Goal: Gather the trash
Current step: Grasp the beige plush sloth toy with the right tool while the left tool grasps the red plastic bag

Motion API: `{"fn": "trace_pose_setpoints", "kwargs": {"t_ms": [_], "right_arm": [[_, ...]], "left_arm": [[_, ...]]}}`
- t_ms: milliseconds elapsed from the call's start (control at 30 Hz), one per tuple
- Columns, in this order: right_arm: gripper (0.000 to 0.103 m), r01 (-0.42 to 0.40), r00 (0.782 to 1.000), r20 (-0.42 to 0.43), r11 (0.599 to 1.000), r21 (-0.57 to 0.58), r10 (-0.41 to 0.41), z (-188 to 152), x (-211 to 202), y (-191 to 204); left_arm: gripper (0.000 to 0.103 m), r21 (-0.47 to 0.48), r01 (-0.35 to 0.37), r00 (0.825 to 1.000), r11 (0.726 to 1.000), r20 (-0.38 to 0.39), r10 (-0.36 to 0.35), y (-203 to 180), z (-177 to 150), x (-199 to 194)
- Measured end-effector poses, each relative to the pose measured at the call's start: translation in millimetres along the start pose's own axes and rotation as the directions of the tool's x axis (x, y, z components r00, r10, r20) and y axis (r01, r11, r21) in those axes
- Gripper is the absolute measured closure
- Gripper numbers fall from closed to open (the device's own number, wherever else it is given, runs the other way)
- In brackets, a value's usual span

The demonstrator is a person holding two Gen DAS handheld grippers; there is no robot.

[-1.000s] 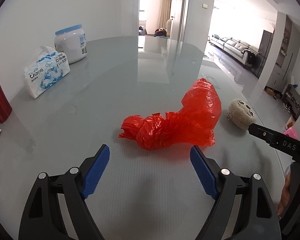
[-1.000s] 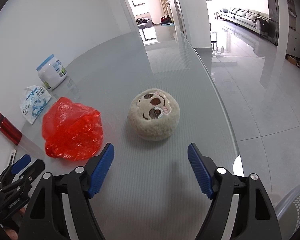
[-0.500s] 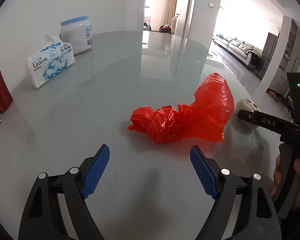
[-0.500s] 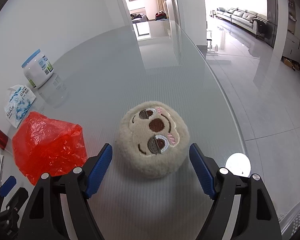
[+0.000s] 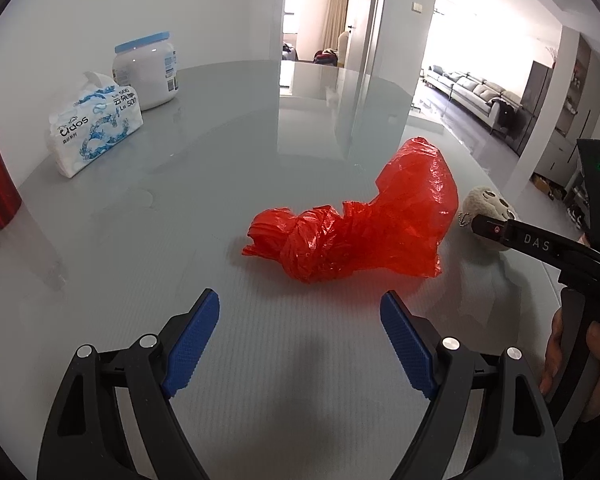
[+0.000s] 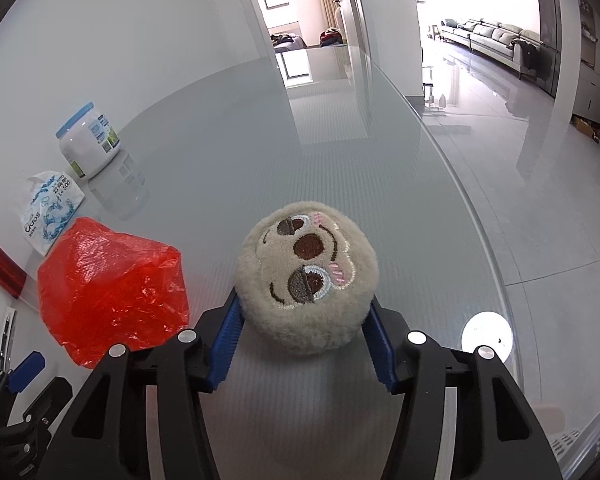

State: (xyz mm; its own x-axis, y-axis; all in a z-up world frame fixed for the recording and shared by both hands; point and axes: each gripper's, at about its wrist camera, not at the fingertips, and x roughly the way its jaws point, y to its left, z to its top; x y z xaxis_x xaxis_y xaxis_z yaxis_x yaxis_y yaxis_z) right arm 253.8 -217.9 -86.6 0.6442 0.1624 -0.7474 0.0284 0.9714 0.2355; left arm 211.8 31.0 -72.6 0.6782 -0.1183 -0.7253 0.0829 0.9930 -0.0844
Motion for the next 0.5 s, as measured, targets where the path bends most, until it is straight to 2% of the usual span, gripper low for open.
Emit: {"fn": "trace_pose_setpoints", "kwargs": {"t_ms": [200,500], "right_arm": [[0.049,-0.054,0.998,0.036,0.997,0.06,0.052,-4,-16,-15],[0.049,-0.053,0.997,0.064,0.987,0.15,0.043,-7,-25,-48]], "left_arm": [[0.02,0.05,0.037,0.998,0.998,0.041,-0.04,-21,7,-9],[0.02,0.1,0.054,0.995,0.993,0.082,-0.062,-59,32,4]]}}
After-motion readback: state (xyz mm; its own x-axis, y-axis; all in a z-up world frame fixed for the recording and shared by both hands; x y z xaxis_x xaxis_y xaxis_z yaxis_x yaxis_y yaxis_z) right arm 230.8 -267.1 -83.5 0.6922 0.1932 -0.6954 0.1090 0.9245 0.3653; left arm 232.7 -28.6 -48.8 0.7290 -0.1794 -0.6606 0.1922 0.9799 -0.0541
